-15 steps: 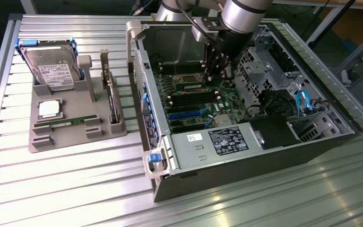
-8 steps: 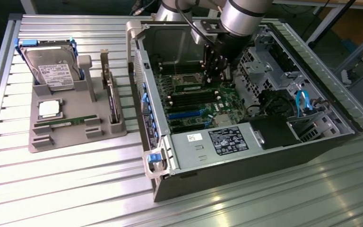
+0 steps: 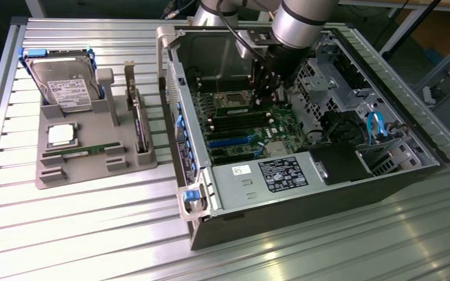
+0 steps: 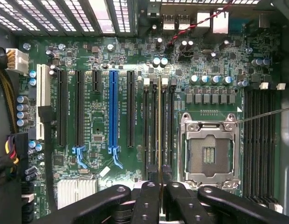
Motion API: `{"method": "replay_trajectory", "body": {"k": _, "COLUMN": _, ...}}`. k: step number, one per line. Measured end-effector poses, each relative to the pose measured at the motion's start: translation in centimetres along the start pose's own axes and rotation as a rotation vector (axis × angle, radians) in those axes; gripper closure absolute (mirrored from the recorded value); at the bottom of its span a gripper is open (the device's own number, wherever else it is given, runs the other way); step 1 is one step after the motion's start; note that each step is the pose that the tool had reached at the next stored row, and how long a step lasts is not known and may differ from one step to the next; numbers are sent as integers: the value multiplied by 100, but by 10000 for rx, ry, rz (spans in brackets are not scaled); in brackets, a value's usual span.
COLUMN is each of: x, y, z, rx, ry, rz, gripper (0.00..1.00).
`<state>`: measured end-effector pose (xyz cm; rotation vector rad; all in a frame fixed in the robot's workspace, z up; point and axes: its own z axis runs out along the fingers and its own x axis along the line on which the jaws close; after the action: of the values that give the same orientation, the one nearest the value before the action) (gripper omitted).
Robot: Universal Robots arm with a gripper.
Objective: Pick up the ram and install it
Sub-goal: 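Insert the ram into the slot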
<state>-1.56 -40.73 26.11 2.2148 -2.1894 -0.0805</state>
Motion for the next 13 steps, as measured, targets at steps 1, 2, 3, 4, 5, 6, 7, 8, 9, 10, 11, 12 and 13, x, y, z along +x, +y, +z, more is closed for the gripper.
{"method": "replay_trajectory", "body": {"k": 1, "x": 0, "y": 0, "z": 7, "rx": 0, "ry": 1, "rz": 0, "gripper": 88}}
{"method": "replay_trajectory", "body": {"k": 2, "x": 0, "y": -1, "z": 14, "rx": 1, "ry": 0, "rz": 0, "gripper": 88}}
{"method": "replay_trajectory", "body": {"k": 3, "x": 0, "y": -1, "z": 21, "rx": 1, "ry": 0, "rz": 0, "gripper": 88}}
{"method": "replay_trajectory", "body": {"k": 4, "x": 1, "y": -1, "z": 27, "rx": 2, "ry": 0, "rz": 0, "gripper": 88}}
{"method": "replay_trajectory", "body": {"k": 5, "x": 1, "y": -1, "z": 30, "rx": 2, "ry": 3, "rz": 1, "gripper": 88}}
{"method": "replay_trajectory", "body": {"k": 6, "x": 1, "y": -1, "z": 30, "rx": 2, "ry": 2, "rz": 0, "gripper": 88}}
{"method": "replay_trajectory", "body": {"k": 7, "x": 1, "y": -2, "z": 30, "rx": 3, "ry": -2, "rz": 0, "gripper": 88}}
{"method": "replay_trajectory", "body": {"k": 8, "x": 1, "y": -2, "z": 31, "rx": 4, "ry": -3, "rz": 0, "gripper": 88}}
{"method": "replay_trajectory", "body": {"k": 9, "x": 1, "y": -2, "z": 31, "rx": 4, "ry": -5, "rz": 0, "gripper": 88}}
{"method": "replay_trajectory", "body": {"k": 10, "x": 6, "y": -1, "z": 33, "rx": 5, "ry": -9, "rz": 1, "gripper": 88}}
{"method": "replay_trajectory", "body": {"k": 11, "x": 12, "y": -1, "z": 32, "rx": 5, "ry": -7, "rz": 0, "gripper": 88}}
{"method": "replay_trajectory", "body": {"k": 12, "x": 18, "y": -1, "z": 31, "rx": 4, "ry": -6, "rz": 0, "gripper": 88}}
{"method": "replay_trajectory", "body": {"k": 13, "x": 30, "y": -1, "z": 31, "rx": 4, "ry": -6, "rz": 0, "gripper": 88}}
